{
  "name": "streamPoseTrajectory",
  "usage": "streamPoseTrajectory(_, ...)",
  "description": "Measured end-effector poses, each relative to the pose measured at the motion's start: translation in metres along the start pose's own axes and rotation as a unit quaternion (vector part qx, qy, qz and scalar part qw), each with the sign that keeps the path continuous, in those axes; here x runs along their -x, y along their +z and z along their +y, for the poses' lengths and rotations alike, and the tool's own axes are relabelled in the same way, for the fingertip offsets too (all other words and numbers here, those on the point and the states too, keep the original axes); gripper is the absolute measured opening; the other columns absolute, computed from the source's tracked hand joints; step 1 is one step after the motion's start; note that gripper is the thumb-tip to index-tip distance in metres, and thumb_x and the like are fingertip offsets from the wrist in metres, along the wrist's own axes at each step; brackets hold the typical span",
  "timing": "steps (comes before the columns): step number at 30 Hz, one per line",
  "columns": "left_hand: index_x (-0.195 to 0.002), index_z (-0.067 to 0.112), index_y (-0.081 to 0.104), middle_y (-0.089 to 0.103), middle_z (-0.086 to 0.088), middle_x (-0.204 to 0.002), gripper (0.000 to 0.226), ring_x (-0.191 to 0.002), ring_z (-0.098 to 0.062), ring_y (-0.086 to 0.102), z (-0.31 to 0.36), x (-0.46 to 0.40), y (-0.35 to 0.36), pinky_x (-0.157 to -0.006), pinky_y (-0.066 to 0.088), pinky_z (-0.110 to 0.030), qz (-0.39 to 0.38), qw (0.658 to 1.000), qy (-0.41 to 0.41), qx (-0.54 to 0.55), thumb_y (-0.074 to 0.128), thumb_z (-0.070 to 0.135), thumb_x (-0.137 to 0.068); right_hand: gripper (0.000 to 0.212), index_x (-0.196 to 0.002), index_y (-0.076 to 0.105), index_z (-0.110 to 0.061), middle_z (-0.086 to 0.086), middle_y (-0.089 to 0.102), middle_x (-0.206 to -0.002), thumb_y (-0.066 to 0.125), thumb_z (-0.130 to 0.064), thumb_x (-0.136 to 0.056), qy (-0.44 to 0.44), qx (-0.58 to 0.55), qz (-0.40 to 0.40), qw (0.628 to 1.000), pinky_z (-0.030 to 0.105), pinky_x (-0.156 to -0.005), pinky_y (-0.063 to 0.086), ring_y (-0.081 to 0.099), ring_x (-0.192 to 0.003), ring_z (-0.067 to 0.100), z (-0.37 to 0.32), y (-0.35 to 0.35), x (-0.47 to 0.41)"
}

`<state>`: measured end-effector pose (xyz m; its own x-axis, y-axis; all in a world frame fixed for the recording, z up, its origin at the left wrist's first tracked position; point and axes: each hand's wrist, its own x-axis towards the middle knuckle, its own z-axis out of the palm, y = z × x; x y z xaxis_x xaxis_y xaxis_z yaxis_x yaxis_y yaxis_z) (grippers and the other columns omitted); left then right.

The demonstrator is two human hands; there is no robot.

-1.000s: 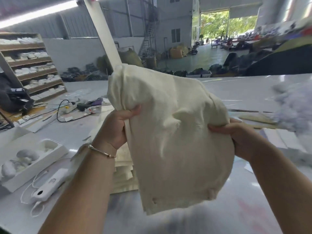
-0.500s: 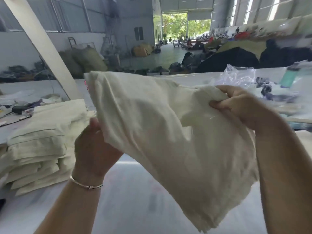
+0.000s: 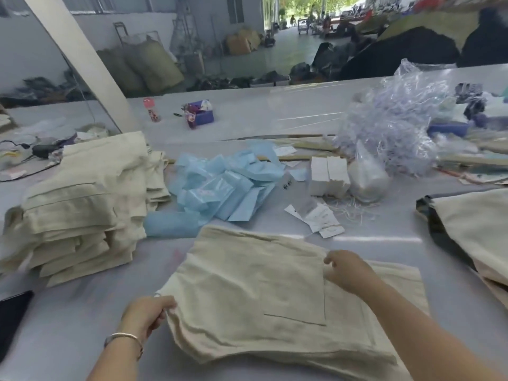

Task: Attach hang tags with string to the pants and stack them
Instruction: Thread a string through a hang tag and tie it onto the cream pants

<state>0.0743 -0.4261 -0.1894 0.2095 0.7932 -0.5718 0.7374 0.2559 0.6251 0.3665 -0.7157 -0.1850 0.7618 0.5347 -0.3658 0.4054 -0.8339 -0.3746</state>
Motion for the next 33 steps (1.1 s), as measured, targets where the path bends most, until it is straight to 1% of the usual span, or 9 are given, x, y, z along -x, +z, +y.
streamPoseTrajectory(4, -0.062, 0.005, 0.062, 0.066, -0.022, -0.076, 0.034, -0.064, -0.031, 0.054, 0.023, -0.013, 0.01, -0.059, 0.038, -0.03, 0.148, 0.97, 0.091, -0.169, 0.072, 0.033, -0.077, 0.04, -0.123, 0.048, -0.034, -0.006, 0.044, -0.126, 0.056, -0.047, -0.086, 0.037, 0.115, 0.142, 0.982, 0.033, -0.093, 0.039, 0.042, -0.121, 0.017, 0.029, 0.038, 0.041)
streamPoseTrajectory(7, -0.056, 0.005, 0.045, 0.049, -0.018, -0.061, 0.041, -0.058, -0.036, 0.045, 0.032, -0.016, 0.018, -0.053, 0.033, -0.03, 0.273, 0.934, 0.182, -0.143, 0.07, 0.03, -0.076, 0.064, -0.133, 0.04, -0.025, 0.001, 0.041, -0.133, 0.056, -0.061, -0.083, 0.153, 0.04, 0.2, 0.967, 0.036, -0.095, 0.039, 0.039, -0.122, 0.023, 0.047, 0.056, 0.063)
streamPoseTrajectory(10, -0.062, 0.008, 0.045, 0.048, -0.013, -0.059, 0.027, -0.056, -0.034, 0.044, 0.042, -0.015, 0.037, -0.054, 0.033, -0.029, 0.297, 0.918, 0.225, -0.138, 0.065, 0.019, -0.075, 0.077, -0.129, 0.04, -0.016, 0.006, 0.043, -0.127, 0.061, -0.068, -0.076, 0.229, -0.013, 0.192, 0.954, 0.038, -0.086, 0.041, 0.042, -0.117, 0.027, 0.055, 0.063, 0.073)
streamPoseTrajectory(15, -0.079, 0.008, 0.065, 0.058, -0.023, -0.093, 0.018, -0.093, -0.042, 0.049, 0.059, -0.013, 0.067, -0.081, 0.037, -0.049, 0.338, 0.866, 0.321, -0.181, 0.069, 0.0, -0.063, 0.05, -0.107, 0.048, -0.015, 0.0, 0.061, -0.1, 0.081, -0.03, -0.071, 0.23, -0.282, 0.145, 0.92, 0.028, -0.057, 0.04, 0.058, -0.077, 0.015, 0.055, 0.058, 0.066)
streamPoseTrajectory(20, -0.086, 0.019, 0.071, 0.055, -0.011, -0.128, 0.028, -0.124, -0.035, 0.037, 0.069, -0.023, 0.091, -0.107, 0.023, -0.053, 0.246, 0.858, 0.373, -0.254, 0.08, 0.01, -0.061, 0.041, -0.111, 0.053, -0.023, -0.004, 0.065, -0.098, 0.073, -0.01, -0.077, 0.149, -0.338, 0.162, 0.915, 0.033, -0.075, 0.049, 0.061, -0.085, 0.014, 0.05, 0.066, 0.059)
streamPoseTrajectory(22, -0.113, 0.028, 0.067, 0.044, -0.003, -0.147, 0.044, -0.14, -0.026, 0.027, 0.069, -0.024, 0.109, -0.116, 0.019, -0.045, 0.129, 0.848, 0.406, -0.315, 0.08, 0.034, -0.071, 0.046, -0.124, 0.051, -0.027, -0.008, 0.06, -0.112, 0.069, -0.015, -0.084, 0.113, -0.302, 0.152, 0.934, 0.033, -0.087, 0.044, 0.057, -0.105, 0.016, 0.051, 0.065, 0.055)
streamPoseTrajectory(25, -0.15, 0.04, 0.027, 0.011, 0.008, -0.163, 0.082, -0.15, -0.017, 0.003, 0.063, -0.022, 0.14, -0.12, 0.01, -0.044, -0.043, 0.81, 0.411, -0.417, 0.055, 0.07, -0.08, 0.048, -0.127, 0.053, -0.028, -0.008, 0.058, -0.102, 0.069, -0.013, -0.085, 0.085, -0.307, 0.15, 0.936, 0.025, -0.078, 0.04, 0.055, -0.094, 0.011, 0.053, 0.061, 0.047)
streamPoseTrajectory(27, -0.152, 0.043, 0.013, 0.0, 0.012, -0.163, 0.087, -0.15, -0.016, -0.003, 0.056, -0.023, 0.15, -0.119, 0.005, -0.048, -0.067, 0.803, 0.393, -0.442, 0.041, 0.08, -0.079, 0.043, -0.121, 0.057, -0.028, -0.007, 0.061, -0.092, 0.07, -0.011, -0.084, 0.081, -0.323, 0.151, 0.931, 0.021, -0.069, 0.041, 0.055, -0.08, 0.008, 0.056, 0.059, 0.043)
streamPoseTrajectory(33, -0.15, 0.046, 0.013, 0.002, 0.012, -0.163, 0.093, -0.15, -0.018, -0.001, 0.038, -0.023, 0.136, -0.12, 0.007, -0.046, -0.032, 0.832, 0.344, -0.434, 0.038, 0.089, -0.071, 0.018, -0.083, 0.06, -0.026, -0.016, 0.062, -0.076, 0.055, -0.013, -0.093, 0.081, -0.341, 0.178, 0.92, 0.022, -0.066, 0.041, 0.056, -0.073, 0.003, 0.057, 0.06, 0.024)
